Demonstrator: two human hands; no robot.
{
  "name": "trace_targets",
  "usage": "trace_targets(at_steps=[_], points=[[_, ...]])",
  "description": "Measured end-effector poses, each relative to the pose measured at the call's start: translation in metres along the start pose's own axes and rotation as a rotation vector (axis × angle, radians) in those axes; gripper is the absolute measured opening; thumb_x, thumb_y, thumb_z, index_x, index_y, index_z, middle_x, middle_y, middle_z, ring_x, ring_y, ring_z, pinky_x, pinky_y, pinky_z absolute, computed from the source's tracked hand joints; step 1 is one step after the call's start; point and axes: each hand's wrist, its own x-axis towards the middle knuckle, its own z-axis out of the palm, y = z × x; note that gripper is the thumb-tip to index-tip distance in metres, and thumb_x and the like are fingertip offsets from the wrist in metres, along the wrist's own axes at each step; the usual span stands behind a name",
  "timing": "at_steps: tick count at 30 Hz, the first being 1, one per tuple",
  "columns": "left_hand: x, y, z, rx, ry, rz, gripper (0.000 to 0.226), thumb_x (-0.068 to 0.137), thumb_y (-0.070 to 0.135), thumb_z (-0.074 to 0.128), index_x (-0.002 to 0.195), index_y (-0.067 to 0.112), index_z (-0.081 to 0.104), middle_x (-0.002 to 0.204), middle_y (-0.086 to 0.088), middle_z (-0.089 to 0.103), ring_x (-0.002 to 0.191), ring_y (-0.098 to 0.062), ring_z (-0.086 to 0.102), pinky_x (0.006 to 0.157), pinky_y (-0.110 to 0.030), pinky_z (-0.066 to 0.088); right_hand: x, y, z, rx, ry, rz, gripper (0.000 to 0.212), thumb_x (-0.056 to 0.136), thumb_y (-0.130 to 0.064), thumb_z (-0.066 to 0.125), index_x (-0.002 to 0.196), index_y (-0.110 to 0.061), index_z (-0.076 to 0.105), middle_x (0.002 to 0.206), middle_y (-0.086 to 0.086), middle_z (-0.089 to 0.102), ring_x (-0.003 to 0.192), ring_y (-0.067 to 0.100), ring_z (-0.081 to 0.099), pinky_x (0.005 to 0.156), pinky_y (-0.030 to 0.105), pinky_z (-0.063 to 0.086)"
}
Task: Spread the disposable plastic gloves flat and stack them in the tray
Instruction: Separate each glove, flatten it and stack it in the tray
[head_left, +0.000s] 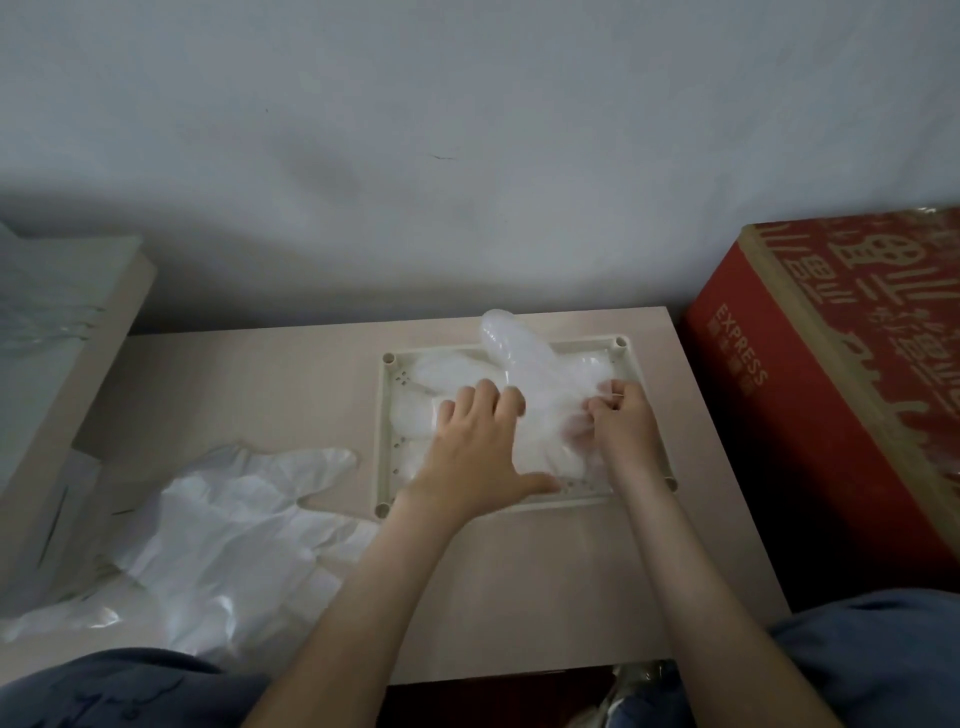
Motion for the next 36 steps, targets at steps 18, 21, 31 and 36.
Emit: trace_targets(at_steps=[18, 21, 31, 36], points=[[-0.013, -0.039, -0.011, 0.114, 0.095, 0.023, 0.024, 0.099, 0.032, 0.044, 0.09, 0.016, 0.058, 0.078, -0.002, 0.062, 0.072, -0.026, 0.06, 0.06, -0.03, 0.031, 0.006, 0.008, -0.002, 0.261, -0.135, 0.107, 0.018, 0.094, 0.004, 0.044, 0.096, -0.013, 0.052, 0.077, 0.006, 0.053, 0.048, 0.008, 0.048, 0.046, 0.021, 0.045], [-0.02, -0.045, -0.009, 0.092, 0.268, 0.038, 0.034, 0.093, 0.035, 0.04, 0.068, 0.017, 0.055, 0.048, 0.003, 0.048, 0.039, -0.021, 0.049, 0.037, -0.023, 0.027, 0.007, 0.01, 0.0, 0.256, -0.138, 0.108, 0.02, 0.093, 0.001, 0.047, 0.094, -0.018, 0.054, 0.083, 0.007, 0.055, 0.057, 0.014, 0.051, 0.052, 0.028, 0.047], [-0.029, -0.065, 0.001, -0.019, 0.191, 0.188, 0.01, 0.076, 0.012, 0.072, 0.07, 0.016, 0.065, 0.066, 0.004, 0.06, 0.056, -0.02, 0.055, 0.055, -0.029, 0.045, 0.001, 0.007, -0.001, -0.018, -0.087, -0.076, 0.024, 0.097, -0.005, 0.043, 0.118, -0.012, 0.051, 0.096, 0.008, 0.058, 0.067, 0.021, 0.057, 0.047, 0.029, 0.05], [-0.031, -0.079, -0.005, -0.009, 0.138, 0.139, 0.008, 0.08, 0.014, 0.069, 0.072, 0.016, 0.066, 0.069, 0.003, 0.064, 0.062, -0.023, 0.057, 0.06, -0.033, 0.046, 0.002, 0.012, -0.001, -0.2, -0.084, -0.206, 0.027, 0.098, -0.009, 0.041, 0.123, -0.012, 0.051, 0.104, 0.007, 0.06, 0.079, 0.028, 0.064, 0.052, 0.028, 0.05]])
